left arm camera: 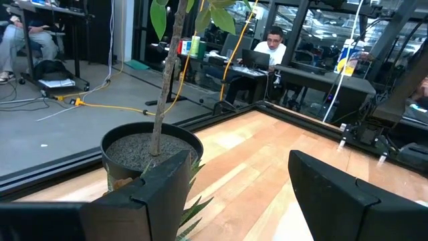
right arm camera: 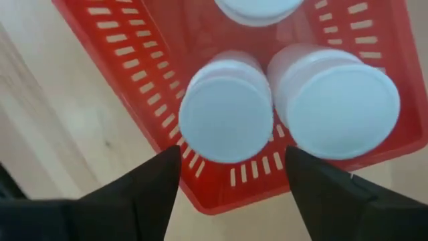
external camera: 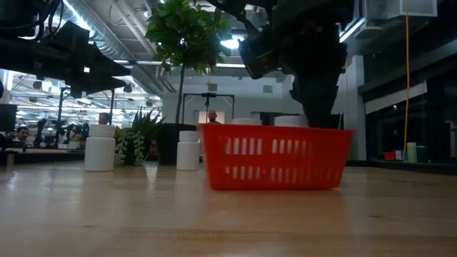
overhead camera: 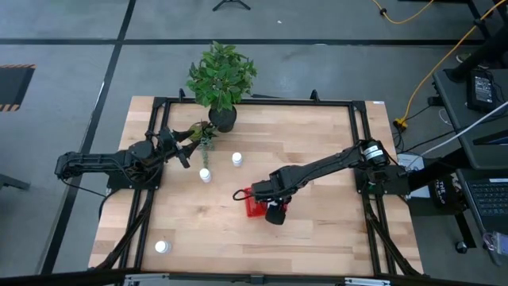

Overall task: Pick and place pill bottles into a basket
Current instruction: Put the white pill bottles into the red bin

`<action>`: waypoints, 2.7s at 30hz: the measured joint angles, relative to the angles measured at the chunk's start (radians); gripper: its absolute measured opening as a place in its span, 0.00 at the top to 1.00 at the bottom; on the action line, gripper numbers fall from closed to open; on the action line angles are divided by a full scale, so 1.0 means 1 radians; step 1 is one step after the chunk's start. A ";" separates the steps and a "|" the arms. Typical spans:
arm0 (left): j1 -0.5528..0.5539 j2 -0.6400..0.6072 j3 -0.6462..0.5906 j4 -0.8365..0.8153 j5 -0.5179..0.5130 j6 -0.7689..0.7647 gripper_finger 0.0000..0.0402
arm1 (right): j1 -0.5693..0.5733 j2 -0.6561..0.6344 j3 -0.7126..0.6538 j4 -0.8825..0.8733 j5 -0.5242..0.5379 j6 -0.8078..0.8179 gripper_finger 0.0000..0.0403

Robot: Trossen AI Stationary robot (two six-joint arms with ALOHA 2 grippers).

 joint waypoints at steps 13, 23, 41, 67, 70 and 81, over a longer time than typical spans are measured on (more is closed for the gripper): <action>0.000 0.000 0.000 0.000 0.000 0.000 0.39 | 0.000 0.000 0.318 -0.192 0.131 -0.015 0.33; 0.000 0.000 0.000 0.000 0.002 0.000 0.39 | -0.112 -0.002 0.524 0.051 0.321 -0.266 0.33; 0.000 0.000 0.000 0.000 0.004 -0.018 0.39 | -0.362 0.069 0.417 0.134 0.167 -0.570 0.10; 0.000 0.000 0.000 0.000 -0.032 -0.044 0.39 | -0.390 0.311 0.416 0.271 0.069 -0.692 0.06; 0.000 0.000 0.000 0.000 -0.041 -0.027 0.39 | -0.390 0.312 0.416 0.276 0.067 -0.709 0.06; 0.000 0.000 0.000 0.000 -0.073 -0.027 0.39 | -0.390 0.311 0.416 0.280 0.036 -0.707 0.40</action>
